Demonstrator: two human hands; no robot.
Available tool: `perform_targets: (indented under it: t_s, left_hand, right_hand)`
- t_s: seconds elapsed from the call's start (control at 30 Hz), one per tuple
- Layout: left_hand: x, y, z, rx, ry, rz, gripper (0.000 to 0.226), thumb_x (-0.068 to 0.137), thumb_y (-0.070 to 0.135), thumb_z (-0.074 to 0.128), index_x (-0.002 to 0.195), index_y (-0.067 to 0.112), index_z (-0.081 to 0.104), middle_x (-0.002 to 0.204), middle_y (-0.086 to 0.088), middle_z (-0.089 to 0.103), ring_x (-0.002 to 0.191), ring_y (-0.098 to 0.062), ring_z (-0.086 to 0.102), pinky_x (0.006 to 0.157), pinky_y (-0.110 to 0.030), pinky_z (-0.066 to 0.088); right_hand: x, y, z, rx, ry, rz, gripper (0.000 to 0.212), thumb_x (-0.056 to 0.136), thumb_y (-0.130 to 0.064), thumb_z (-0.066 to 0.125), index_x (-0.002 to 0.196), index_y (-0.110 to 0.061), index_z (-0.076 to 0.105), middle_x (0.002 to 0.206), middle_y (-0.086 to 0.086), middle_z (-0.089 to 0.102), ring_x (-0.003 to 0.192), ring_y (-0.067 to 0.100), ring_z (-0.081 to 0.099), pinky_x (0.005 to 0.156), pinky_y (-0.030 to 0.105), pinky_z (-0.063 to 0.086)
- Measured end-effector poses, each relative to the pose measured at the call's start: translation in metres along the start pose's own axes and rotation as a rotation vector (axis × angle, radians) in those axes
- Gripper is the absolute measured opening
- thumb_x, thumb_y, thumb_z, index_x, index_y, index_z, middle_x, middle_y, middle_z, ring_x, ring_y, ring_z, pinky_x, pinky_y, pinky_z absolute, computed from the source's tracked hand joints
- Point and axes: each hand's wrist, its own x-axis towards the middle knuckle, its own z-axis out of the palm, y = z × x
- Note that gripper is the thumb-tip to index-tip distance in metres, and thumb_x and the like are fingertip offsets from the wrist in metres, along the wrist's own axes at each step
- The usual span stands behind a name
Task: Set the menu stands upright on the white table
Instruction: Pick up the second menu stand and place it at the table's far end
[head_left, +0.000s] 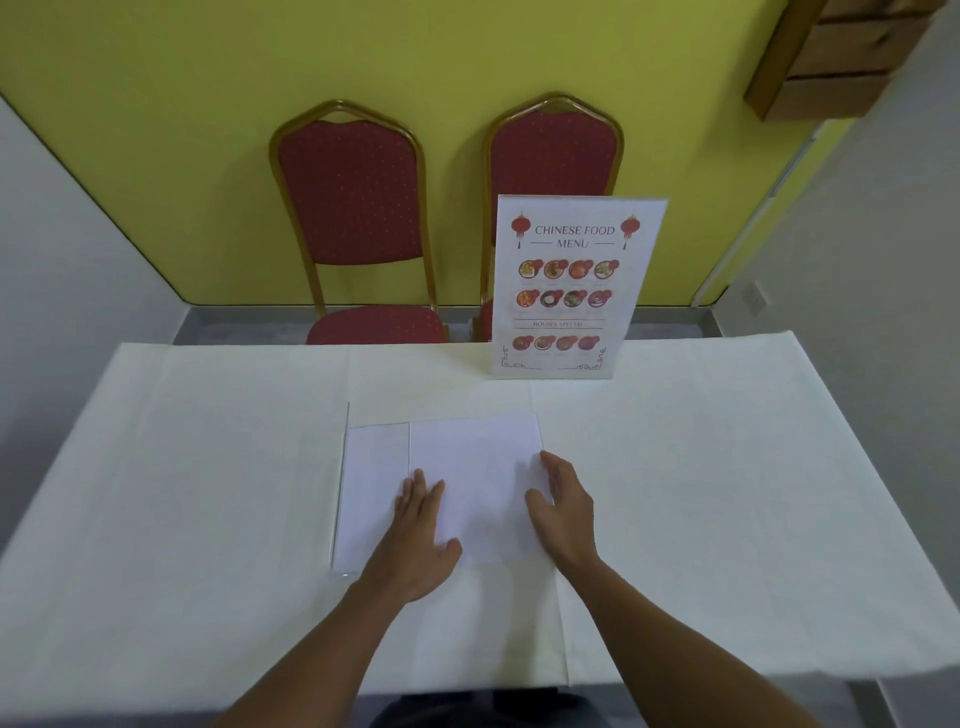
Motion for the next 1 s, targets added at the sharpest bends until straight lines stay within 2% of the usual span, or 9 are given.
perform_targets:
  t_s: [0.2,0.3,0.4,0.5,0.57,0.73,0.83,0.9,1.0]
  left_hand:
    - [-0.003,-0.009,-0.001,0.018,-0.048,0.044,0.104,0.085,0.065,0.058,0.158,0.028,-0.007,0.158,0.002,-0.034,0.147,-0.018,-0.03,0.121,-0.035,-0.002]
    - [-0.006,-0.008,0.001,0.103,-0.047,0.075,0.12,0.073,0.08,0.055,0.151,0.032,-0.022,0.149,0.004,-0.045,0.14,-0.018,-0.04,0.12,-0.036,-0.006]
    - [-0.006,-0.008,0.0,0.194,0.036,0.115,0.112,0.083,0.058,0.059,0.153,0.025,-0.022,0.15,-0.001,-0.043,0.144,-0.025,-0.035,0.124,-0.039,0.001]
    - [-0.011,-0.007,-0.005,0.241,0.148,0.199,0.094,0.09,0.037,0.055,0.156,0.018,-0.009,0.16,-0.012,-0.017,0.151,-0.04,-0.008,0.122,-0.047,0.015]
    - [-0.014,-0.01,-0.011,0.219,0.255,0.303,0.084,0.084,0.024,0.057,0.157,0.011,0.019,0.161,-0.02,0.019,0.145,-0.048,0.025,0.115,-0.055,0.028]
    - [-0.016,-0.012,-0.049,0.212,0.603,0.502,0.057,0.077,-0.008,0.05,0.131,0.002,0.065,0.134,-0.018,0.063,0.12,-0.038,0.062,0.096,-0.054,0.052]
    - [-0.017,-0.01,-0.08,0.254,0.751,0.608,0.036,0.098,0.004,0.043,0.12,0.001,0.071,0.121,-0.015,0.071,0.106,-0.031,0.072,0.082,-0.047,0.06]
    - [-0.018,-0.005,-0.106,0.241,0.807,0.621,0.036,0.103,0.019,0.046,0.115,-0.001,0.074,0.114,-0.014,0.074,0.095,-0.028,0.076,0.073,-0.042,0.063]
    - [-0.022,0.004,-0.142,0.115,0.846,0.533,0.029,0.098,0.018,0.059,0.113,-0.003,0.072,0.101,-0.014,0.077,0.076,-0.029,0.077,0.066,-0.033,0.063]
  right_hand:
    - [0.013,0.006,-0.014,0.403,0.057,0.113,0.041,0.087,-0.006,0.058,0.125,-0.023,0.061,0.128,0.0,0.067,0.119,0.016,0.062,0.097,0.038,0.053]
    - [0.022,-0.002,-0.02,0.606,0.1,0.146,0.032,0.094,-0.001,0.051,0.122,-0.008,0.064,0.122,0.012,0.069,0.112,0.025,0.067,0.1,0.041,0.052]
    - [0.028,-0.024,-0.025,0.724,0.147,0.153,0.033,0.095,0.003,0.041,0.118,0.003,0.064,0.115,0.021,0.07,0.102,0.035,0.071,0.093,0.044,0.055]
    - [0.033,-0.049,-0.026,0.785,0.141,0.125,0.033,0.088,0.001,0.041,0.11,0.008,0.066,0.11,0.027,0.07,0.097,0.041,0.071,0.083,0.041,0.057]
    - [0.037,-0.066,-0.026,0.837,0.126,0.113,0.033,0.086,-0.002,0.045,0.108,0.009,0.066,0.107,0.028,0.071,0.093,0.041,0.071,0.077,0.038,0.057]
    - [0.046,-0.097,-0.018,0.999,0.028,0.124,0.032,0.091,-0.007,0.048,0.115,0.008,0.063,0.108,0.025,0.072,0.086,0.032,0.073,0.074,0.033,0.058]
    - [0.047,-0.107,-0.006,0.95,-0.101,0.142,0.03,0.095,-0.009,0.046,0.118,0.002,0.063,0.097,0.019,0.075,0.077,0.026,0.074,0.068,0.031,0.059]
    - [0.049,-0.11,0.006,0.861,-0.169,0.141,0.031,0.094,-0.002,0.042,0.119,0.002,0.061,0.099,0.023,0.074,0.082,0.032,0.075,0.079,0.039,0.059]
    - [0.056,-0.113,0.023,0.6,-0.226,0.105,0.033,0.094,0.004,0.046,0.126,0.001,0.057,0.116,0.025,0.069,0.104,0.034,0.071,0.098,0.044,0.054]
